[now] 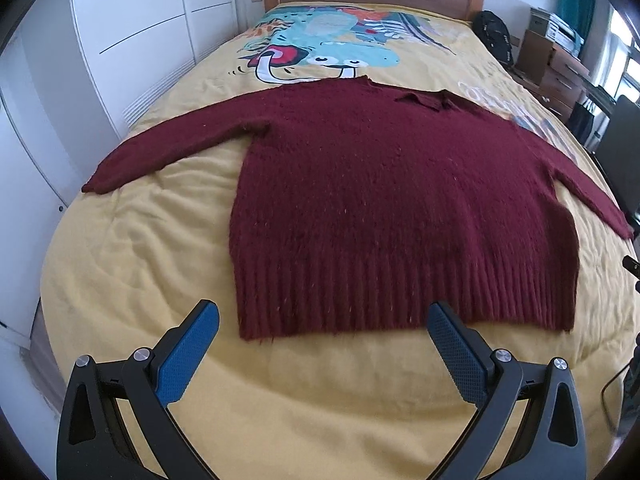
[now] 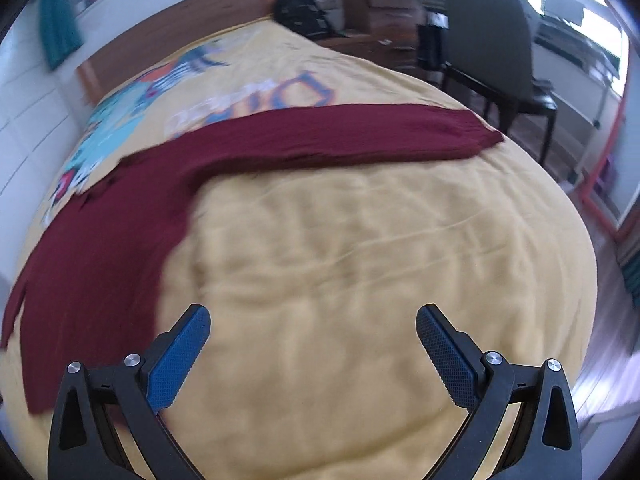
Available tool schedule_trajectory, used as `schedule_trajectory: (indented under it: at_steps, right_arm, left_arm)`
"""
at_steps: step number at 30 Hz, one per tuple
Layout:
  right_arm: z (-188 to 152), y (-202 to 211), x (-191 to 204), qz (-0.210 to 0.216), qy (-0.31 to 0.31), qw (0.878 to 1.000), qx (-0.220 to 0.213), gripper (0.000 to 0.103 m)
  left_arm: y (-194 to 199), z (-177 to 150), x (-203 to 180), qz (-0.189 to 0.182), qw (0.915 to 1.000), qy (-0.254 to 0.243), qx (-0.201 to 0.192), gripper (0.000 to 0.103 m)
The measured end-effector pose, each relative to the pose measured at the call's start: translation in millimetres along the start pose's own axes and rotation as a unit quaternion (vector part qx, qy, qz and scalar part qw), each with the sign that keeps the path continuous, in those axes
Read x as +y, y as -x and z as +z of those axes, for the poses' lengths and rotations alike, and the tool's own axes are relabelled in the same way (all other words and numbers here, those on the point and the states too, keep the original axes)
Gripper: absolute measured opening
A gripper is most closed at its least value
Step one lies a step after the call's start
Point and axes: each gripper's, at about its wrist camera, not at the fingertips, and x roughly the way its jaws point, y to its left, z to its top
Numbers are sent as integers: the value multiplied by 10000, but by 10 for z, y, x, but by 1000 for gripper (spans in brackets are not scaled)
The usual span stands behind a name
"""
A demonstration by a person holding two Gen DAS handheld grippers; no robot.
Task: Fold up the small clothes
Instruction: 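Move the right tool to the red sweater's sleeve cuff and close on it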
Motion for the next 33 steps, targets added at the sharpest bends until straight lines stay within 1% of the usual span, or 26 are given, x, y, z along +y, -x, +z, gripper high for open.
schedule_trajectory:
  at_steps: [3,7,9,12,22,27,29,32,33]
  right_arm:
    - [237,-214,-322,-119,-330,9994,31,103]
    - [485,-462,-687,-150,-724,9972,73,103]
    - [571,-570,-826,-173,-842,9963,92,103]
    - [683,-726,-1045,-176,-1060,9941,122,103]
    - [1061,-1085,-1432,64,-1701,9854,54,102]
    - [1222,-1222,-1604,103,-2000,9797,-4,94]
    - [1277,-1268,-1676,99,-2139,9768,-34,86]
    - [1348,-1334,-1778,110,-2349,9719,-82,78]
    - [1370,-1358,-1808,131,-2416,9702,-98,76]
  left_arm:
    - [-72,91,-23,6,10000,77,56,102]
    - [-186,175,-59,90,9998,97,178,102]
    - [-243,196,-66,147,9995,105,244,102]
    - [-348,223,-59,135,9990,182,372,102]
    - [-513,295,-60,167,9975,301,618,102]
    - [-556,310,-60,315,9968,307,665,102]
    - [-576,314,-64,355,9966,279,687,102]
    - [-599,305,-60,383,9962,296,723,102]
    - [-609,302,-57,386,9961,294,739,102]
